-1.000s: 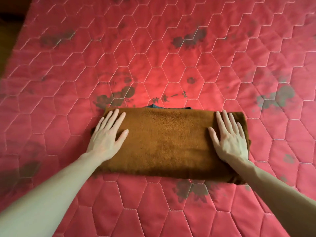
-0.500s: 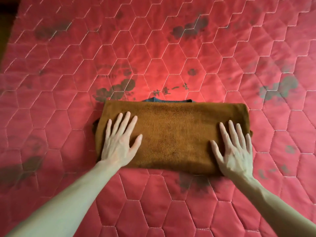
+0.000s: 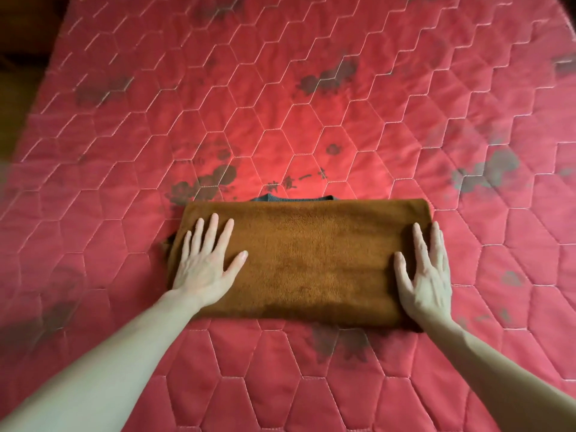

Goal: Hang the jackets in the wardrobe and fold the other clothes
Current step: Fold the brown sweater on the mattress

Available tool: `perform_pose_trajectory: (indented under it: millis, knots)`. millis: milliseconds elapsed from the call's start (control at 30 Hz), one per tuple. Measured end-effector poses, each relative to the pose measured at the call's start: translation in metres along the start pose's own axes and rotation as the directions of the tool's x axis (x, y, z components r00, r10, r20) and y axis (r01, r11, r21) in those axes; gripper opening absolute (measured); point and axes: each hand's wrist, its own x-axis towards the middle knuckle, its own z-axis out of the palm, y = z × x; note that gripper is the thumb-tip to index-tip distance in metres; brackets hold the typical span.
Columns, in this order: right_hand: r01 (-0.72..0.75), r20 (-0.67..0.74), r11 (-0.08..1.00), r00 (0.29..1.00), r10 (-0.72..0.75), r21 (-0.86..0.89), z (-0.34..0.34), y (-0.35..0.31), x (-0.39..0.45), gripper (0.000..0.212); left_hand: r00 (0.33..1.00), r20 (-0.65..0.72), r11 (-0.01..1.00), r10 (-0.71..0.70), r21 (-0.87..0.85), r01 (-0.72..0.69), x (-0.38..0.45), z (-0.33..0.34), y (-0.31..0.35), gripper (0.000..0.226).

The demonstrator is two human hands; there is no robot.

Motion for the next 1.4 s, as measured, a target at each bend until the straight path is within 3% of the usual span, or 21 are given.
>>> perform_pose_trajectory:
  millis: [100, 233, 300, 400, 467, 533, 600, 633, 667, 700, 767, 800, 833, 900, 1000, 1167, 1300, 1400]
  knots:
    - [-0.121, -0.006, 0.987, 0.992, 0.123, 0.110, -0.003, -0.004, -0.003, 0.086, 0.999, 0.026, 1.000, 0.028, -0.011, -0.027, -0.024, -0.001, 0.051, 0.081]
    - [-0.379, 0.013, 0.880, 0.920, 0.392, 0.286, -0.020, -0.021, -0.016, 0.103, 0.966, 0.010, 0.966, 0.260, 0.003, -0.260, -0.054, 0.010, 0.130, 0.070]
    - [-0.503, 0.107, 0.756, 0.854, 0.509, 0.419, -0.030, -0.025, -0.016, 0.097, 0.917, 0.005, 0.916, 0.399, 0.037, -0.399, -0.057, 0.023, 0.161, 0.068]
    - [-0.658, 0.283, 0.619, 0.749, 0.599, 0.429, -0.043, -0.028, -0.013, 0.063, 0.889, 0.035, 0.884, 0.457, 0.093, -0.459, -0.057, 0.035, 0.178, 0.067]
    - [-0.668, 0.343, 0.621, 0.743, 0.574, 0.410, -0.052, -0.036, -0.011, 0.043, 0.887, 0.061, 0.883, 0.458, 0.080, -0.462, -0.056, 0.030, 0.178, 0.067]
    - [-0.609, 0.356, 0.670, 0.793, 0.494, 0.425, -0.065, -0.056, -0.013, 0.034, 0.869, 0.096, 0.874, 0.485, -0.005, -0.487, -0.059, 0.021, 0.171, 0.065]
    - [-0.480, 0.284, 0.815, 0.871, 0.400, 0.325, -0.077, -0.084, -0.014, 0.030, 0.885, 0.092, 0.870, 0.457, -0.256, -0.422, -0.064, 0.008, 0.162, 0.061]
    - [-0.414, 0.245, 0.879, 0.901, 0.359, 0.236, -0.084, -0.100, -0.015, 0.028, 0.912, 0.099, 0.837, 0.397, -0.447, -0.316, -0.065, -0.002, 0.159, 0.057]
    - [-0.348, 0.214, 0.927, 0.925, 0.315, 0.138, -0.090, -0.119, -0.017, 0.027, 0.947, 0.121, 0.745, 0.299, -0.650, -0.152, -0.066, -0.015, 0.157, 0.052]
    - [-0.284, 0.195, 0.958, 0.943, 0.270, 0.045, -0.095, -0.139, -0.019, 0.027, 0.966, 0.189, 0.572, 0.174, -0.818, 0.057, -0.067, -0.030, 0.156, 0.047]
    - [-0.197, 0.169, 0.973, 0.962, 0.215, -0.121, -0.100, -0.184, -0.023, 0.029, 0.919, 0.393, 0.135, 0.018, -0.912, 0.387, -0.064, -0.059, 0.148, 0.044]
    - [-0.162, 0.154, 0.969, 0.969, 0.192, -0.185, -0.099, -0.208, -0.025, 0.029, 0.891, 0.455, -0.021, 0.007, -0.890, 0.455, -0.061, -0.068, 0.140, 0.045]
    - [-0.123, 0.146, 0.965, 0.976, 0.159, -0.230, -0.096, -0.231, -0.028, 0.029, 0.871, 0.492, -0.117, 0.015, -0.864, 0.490, -0.056, -0.073, 0.129, 0.049]
    - [-0.046, 0.168, 0.953, 0.981, 0.100, -0.298, -0.082, -0.271, -0.035, 0.030, 0.853, 0.520, -0.223, 0.039, -0.828, 0.514, -0.048, -0.084, 0.105, 0.054]
    - [0.021, 0.220, 0.941, 0.974, 0.057, -0.337, -0.042, -0.318, -0.048, 0.032, 0.850, 0.521, -0.248, 0.083, -0.815, 0.524, -0.036, -0.096, 0.070, 0.059]
    - [0.030, 0.355, 0.960, 0.932, 0.073, -0.277, 0.026, -0.356, -0.067, 0.055, 0.846, 0.509, -0.118, 0.157, -0.841, 0.528, -0.025, -0.095, 0.024, 0.048]
    - [0.052, 0.453, 0.998, 0.891, -0.025, -0.046, 0.042, -0.353, -0.085, 0.055, 0.846, 0.533, -0.057, 0.000, -0.845, 0.532, -0.022, -0.076, -0.011, 0.047]
    - [-0.025, 0.517, 0.977, 0.851, -0.091, 0.214, 0.039, -0.338, -0.092, 0.052, 0.869, 0.494, 0.015, -0.026, -0.869, 0.495, -0.024, -0.064, -0.026, 0.038]
